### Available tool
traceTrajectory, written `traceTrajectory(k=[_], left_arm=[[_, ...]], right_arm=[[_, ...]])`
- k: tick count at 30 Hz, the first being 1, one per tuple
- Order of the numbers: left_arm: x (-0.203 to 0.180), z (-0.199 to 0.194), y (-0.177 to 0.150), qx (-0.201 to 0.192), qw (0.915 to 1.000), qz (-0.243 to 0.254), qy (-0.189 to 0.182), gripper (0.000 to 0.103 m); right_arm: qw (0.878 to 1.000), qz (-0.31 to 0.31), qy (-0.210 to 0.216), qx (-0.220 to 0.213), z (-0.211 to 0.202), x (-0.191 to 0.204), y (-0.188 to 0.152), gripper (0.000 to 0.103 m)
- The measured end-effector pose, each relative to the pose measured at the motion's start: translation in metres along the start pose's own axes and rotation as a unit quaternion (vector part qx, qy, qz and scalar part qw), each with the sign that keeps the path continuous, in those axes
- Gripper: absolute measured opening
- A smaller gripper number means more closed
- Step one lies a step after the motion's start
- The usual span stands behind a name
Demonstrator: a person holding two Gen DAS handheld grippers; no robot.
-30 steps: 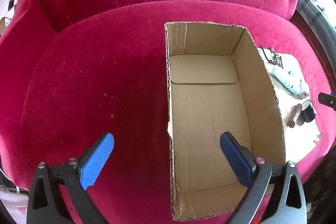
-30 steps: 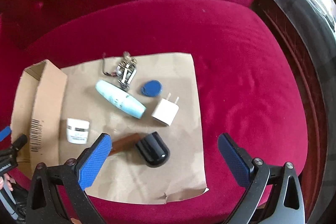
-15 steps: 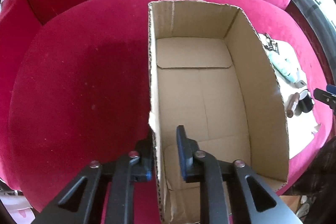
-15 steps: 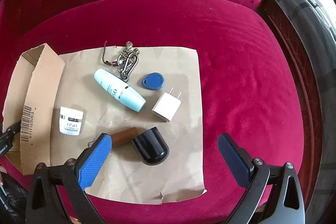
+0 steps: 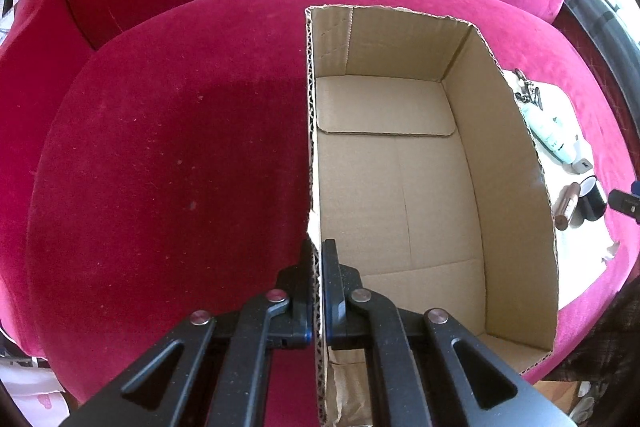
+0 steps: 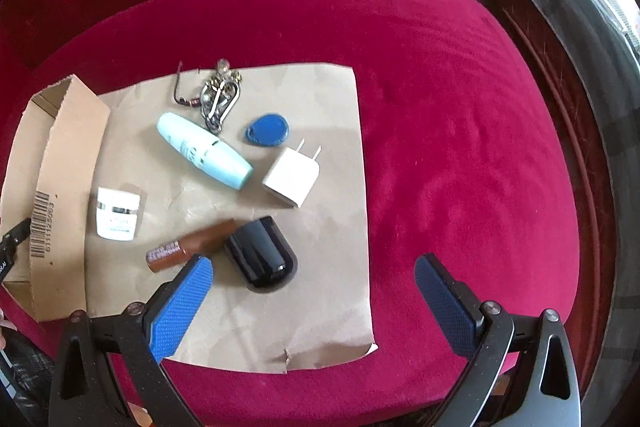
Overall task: Organize rigid objects
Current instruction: 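Lower the right tool over the black cylindrical cup and close on it, then carry the black cup with the right tool into the box held by the left tool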
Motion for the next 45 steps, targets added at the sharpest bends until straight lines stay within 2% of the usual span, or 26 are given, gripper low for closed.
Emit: traceTrajectory(k=[16,18,21,24,25,28,36,45], left_arm=[[0.005,0.006,-0.001,0.004,1.0,-0.005,-0.003,0.003],[0.006,0.007,-0.001,0.005,1.0,-0.005,-0.004,0.003],[0.006,0.009,-0.001,0.006,1.0,-0.006,-0.004,0.003],[0.006,0.008,0.0,0.006,0.9999,-0.008,-0.005,0.003],[0.006,0.008,0.0,0.006,0.9999,-0.008,-0.005,0.003],[0.007,0.008,-0.001,0.005,0.9999,-0.011,-0.006,0.003],[0.006,0.008,-0.002,0.002,1.0,-0.008,-0.004,0.003],[0.008,0.009,-0.003,0.002,0.9999,-0.014,-0.006,0.003]], right_arm=[[0.999,-0.031,0.012,0.035,0.031,0.009,-0.003,0.101],[0.999,-0.037,0.015,0.037,0.035,0.008,0.001,0.096],[0.998,-0.042,0.024,0.044,0.039,0.01,0.003,0.082],[0.997,-0.042,0.039,0.048,0.041,0.01,0.002,0.06],[0.997,-0.041,0.044,0.048,0.04,0.011,-0.001,0.046],[0.997,-0.035,0.056,0.049,0.037,0.01,-0.003,0.045],[0.997,-0.034,0.059,0.04,0.028,0.009,-0.01,0.045],[0.997,-0.029,0.059,0.029,0.015,0.012,-0.003,0.045]])
Point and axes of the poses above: each gripper's, at about its wrist camera, not at the fingertips, and z roughly the way its jaws point, x to its left, y to its top, the point moved 1 cm from there along z, roughly the way its jaws point, and after that the axes turned 4 degrees about -x, right-handed, at the moved point
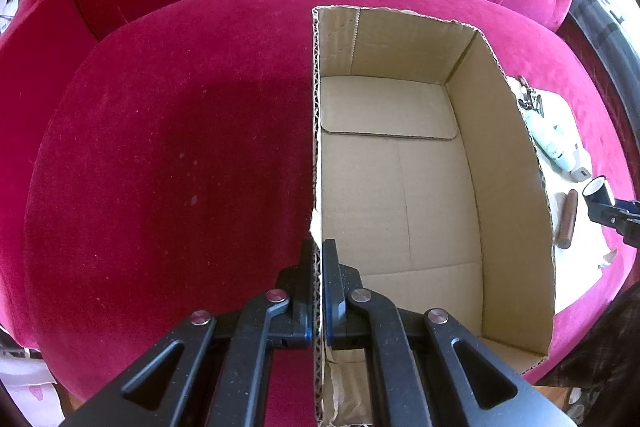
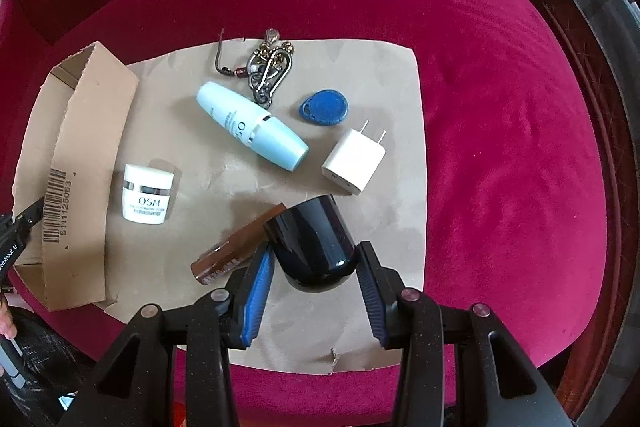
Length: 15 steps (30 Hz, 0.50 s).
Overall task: Organize rigid objects
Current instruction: 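Carry the black cup with the right tool into the box held by the left tool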
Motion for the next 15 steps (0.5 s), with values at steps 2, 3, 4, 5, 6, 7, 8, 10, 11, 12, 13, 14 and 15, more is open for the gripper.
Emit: traceTrajectory(k=[2,3,4,5,6,7,8,10,11,12,13,14,15], left_arm=[[0.0,0.0,0.0,0.0,1.0,0.003,0.001,0.003],[0.0,0.0,0.0,0.0,1.0,0.004,0.002,0.003],[0.0,0.0,0.0,0.0,1.0,0.002,0.001,0.003],[0.0,0.0,0.0,-0.001,1.0,-0.002,-0.002,0.003],[0.002,0.0,0.001,-0.001,1.0,-0.006,-0.004,0.003],[0.003,0.0,0.001,0.0,0.9999,-0.011,-0.007,0.003],[0.005,0.0,0.001,0.0,0.9999,-0.013,-0.008,0.003],[0.006,0.0,0.001,0.0,0.9999,-0.013,-0.008,0.003],[0.007,-0.001,0.0,-0.002,0.9999,-0.013,-0.008,0.003],[0.007,-0.001,0.0,-0.003,0.9999,-0.012,-0.009,0.003],[0.008,-0.001,0.0,-0.005,0.9999,-0.013,-0.01,0.003],[0.009,-0.001,0.0,-0.005,0.9998,-0.014,-0.01,0.003],[0.01,-0.001,-0.001,-0.005,0.9998,-0.015,-0.012,0.003]], right_arm=[[1.0,0.001,0.0,-0.004,-0.005,0.001,0.001,0.045],[1.0,0.001,0.001,-0.007,-0.01,0.001,0.002,0.045],[1.0,0.001,0.002,-0.01,-0.014,0.002,0.004,0.045],[1.0,0.001,0.002,-0.013,-0.016,0.003,0.005,0.045],[1.0,0.0,0.003,-0.017,-0.02,0.004,0.005,0.045],[1.0,-0.002,0.003,-0.02,-0.024,0.006,0.007,0.045],[1.0,-0.004,0.004,-0.023,-0.027,0.007,0.008,0.045],[0.999,-0.006,0.008,-0.03,-0.035,0.011,0.01,0.045],[0.999,-0.007,0.009,-0.034,-0.039,0.013,0.011,0.045],[0.999,-0.008,0.011,-0.037,-0.043,0.015,0.013,0.045],[0.999,-0.01,0.013,-0.04,-0.046,0.016,0.013,0.045],[0.999,-0.011,0.015,-0.043,-0.047,0.018,0.014,0.045],[0.999,-0.015,0.018,-0.047,-0.052,0.021,0.016,0.045]])
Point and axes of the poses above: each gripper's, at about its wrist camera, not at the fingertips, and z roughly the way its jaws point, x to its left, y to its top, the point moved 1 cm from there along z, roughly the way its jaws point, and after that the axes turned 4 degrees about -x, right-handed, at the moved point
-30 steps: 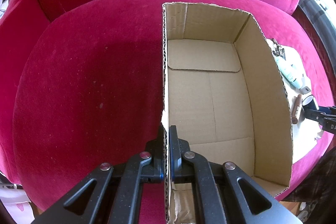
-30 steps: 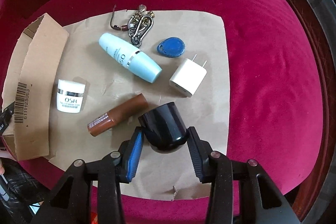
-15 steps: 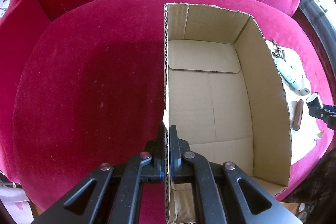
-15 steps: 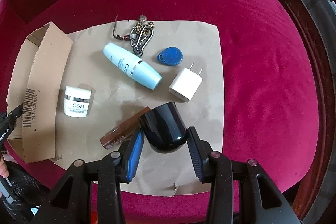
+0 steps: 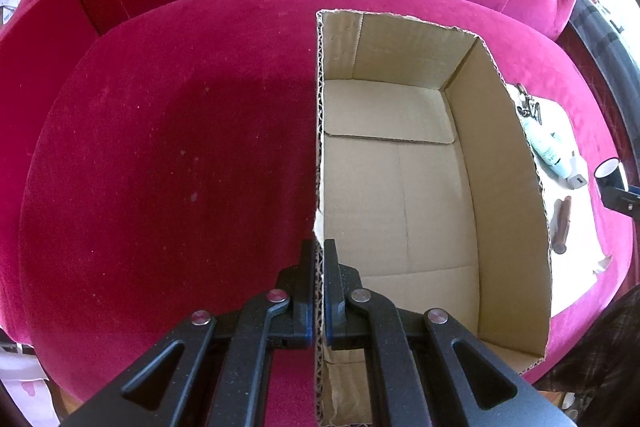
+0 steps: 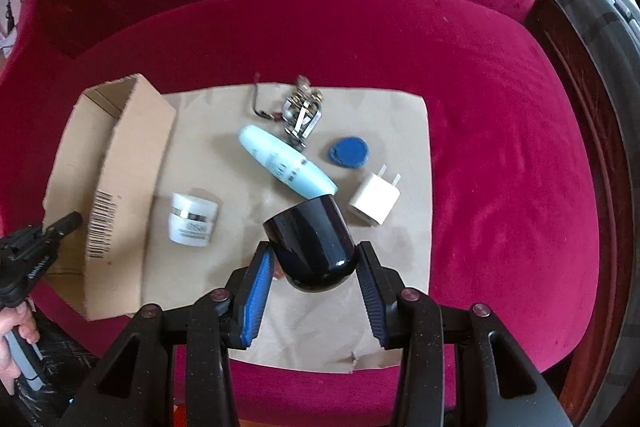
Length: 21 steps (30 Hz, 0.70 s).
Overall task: Organize rigid objects
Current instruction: 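Carry the black cup with the right tool into the box held by the left tool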
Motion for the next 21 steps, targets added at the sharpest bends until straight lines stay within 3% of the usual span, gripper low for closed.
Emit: traceTrajectory(k=[21], left_arm=[[0.005,0.0,-0.006,-0.004,1.0,-0.003,-0.005,0.003]], right_arm=[[0.993,-0.087,0.06,-0.043,-0.031,0.07,0.011,0.045]])
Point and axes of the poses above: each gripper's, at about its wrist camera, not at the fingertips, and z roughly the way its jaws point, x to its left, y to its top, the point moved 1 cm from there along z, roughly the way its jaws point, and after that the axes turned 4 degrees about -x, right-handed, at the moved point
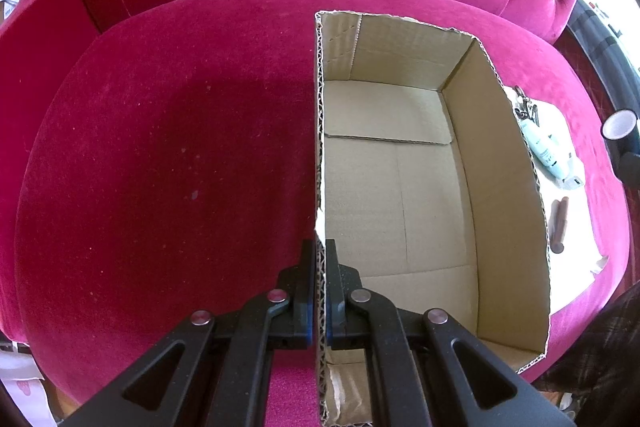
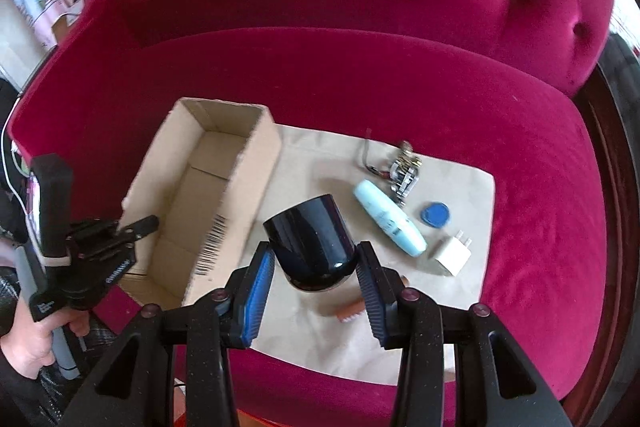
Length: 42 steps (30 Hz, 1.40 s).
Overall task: Organize rigid objects
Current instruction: 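Carry the black cup with the right tool into the box held by the left tool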
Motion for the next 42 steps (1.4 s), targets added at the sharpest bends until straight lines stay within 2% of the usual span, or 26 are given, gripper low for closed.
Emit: traceTrajectory(k=[10,18,33,34,42], left_arm=[[-0.002,0.001,-0.001,0.001,1.0,0.0,-0.001,0.003],[-0.003,0.002,-0.002,0.0,1.0,0.0,-0.002,0.003],[-0.002,0.003,-0.003,0.0,1.0,-0.001,-0.003,0.003],[-0.002,0.003,-0.003,0.0,1.0,-0.001,-0.003,0.003],[-0.003,0.003,-0.003,-0.001,1.0,0.0,-0.003,0.003]], right_arm=[[0.997,-0.041,0.057,-0.014,0.012,0.045,0.018,0.045],[0.993,-0.06,0.098,-0.019,0.034,0.077,0.018,0.045],[0.991,-0.062,0.121,-0.02,0.05,0.084,0.019,0.046],[0.99,-0.062,0.123,-0.022,0.049,0.083,0.02,0.048],[0.992,-0.051,0.102,-0.047,0.041,0.074,0.025,0.089]])
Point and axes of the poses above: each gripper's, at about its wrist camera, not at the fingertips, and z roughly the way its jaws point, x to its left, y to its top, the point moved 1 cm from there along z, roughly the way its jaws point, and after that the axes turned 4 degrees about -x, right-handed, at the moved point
